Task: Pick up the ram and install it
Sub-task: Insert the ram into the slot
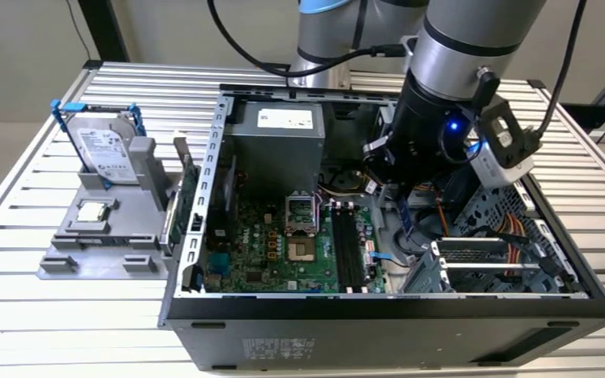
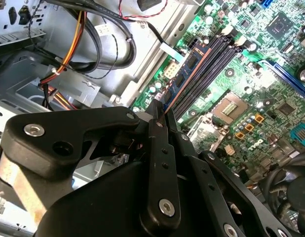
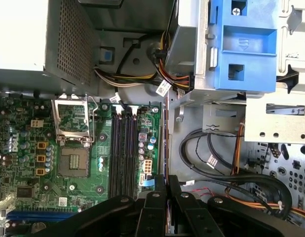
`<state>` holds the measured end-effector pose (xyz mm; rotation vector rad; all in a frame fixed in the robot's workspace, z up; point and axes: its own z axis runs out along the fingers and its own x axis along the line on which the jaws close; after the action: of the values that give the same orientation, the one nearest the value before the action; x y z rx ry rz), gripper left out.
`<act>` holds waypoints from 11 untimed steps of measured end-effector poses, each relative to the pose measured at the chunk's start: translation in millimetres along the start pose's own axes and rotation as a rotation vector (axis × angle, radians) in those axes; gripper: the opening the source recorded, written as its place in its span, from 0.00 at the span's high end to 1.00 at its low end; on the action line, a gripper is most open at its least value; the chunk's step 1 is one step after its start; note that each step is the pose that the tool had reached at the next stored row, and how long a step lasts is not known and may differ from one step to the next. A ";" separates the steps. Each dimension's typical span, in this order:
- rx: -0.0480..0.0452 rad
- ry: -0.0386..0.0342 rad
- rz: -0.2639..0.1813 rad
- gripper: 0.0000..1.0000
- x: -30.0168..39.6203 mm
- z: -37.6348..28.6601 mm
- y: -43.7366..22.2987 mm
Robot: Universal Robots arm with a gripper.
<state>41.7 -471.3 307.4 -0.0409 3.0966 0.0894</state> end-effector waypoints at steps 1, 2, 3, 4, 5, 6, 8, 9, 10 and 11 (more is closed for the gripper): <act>0.0002 0.0000 0.000 1.00 0.0 0.2 0.0; 0.0002 0.0000 0.000 1.00 0.0 0.5 -0.1; 0.0003 0.0000 0.000 1.00 0.1 0.8 -0.1; 0.0003 0.0000 0.000 1.00 0.1 1.1 -0.1; 0.0003 0.0000 0.000 1.00 0.1 1.3 -0.1; 0.0004 0.0000 0.000 1.00 0.1 1.9 -0.2; 0.0003 0.0000 0.000 1.00 0.1 2.4 -0.2; 0.0003 0.0000 0.000 1.00 0.1 2.6 -0.2; 0.0003 0.0000 0.000 1.00 0.1 3.0 -0.2; 0.0003 0.0000 0.000 1.00 0.2 3.3 -0.2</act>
<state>41.7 -471.3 304.1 -0.0409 3.0966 0.0890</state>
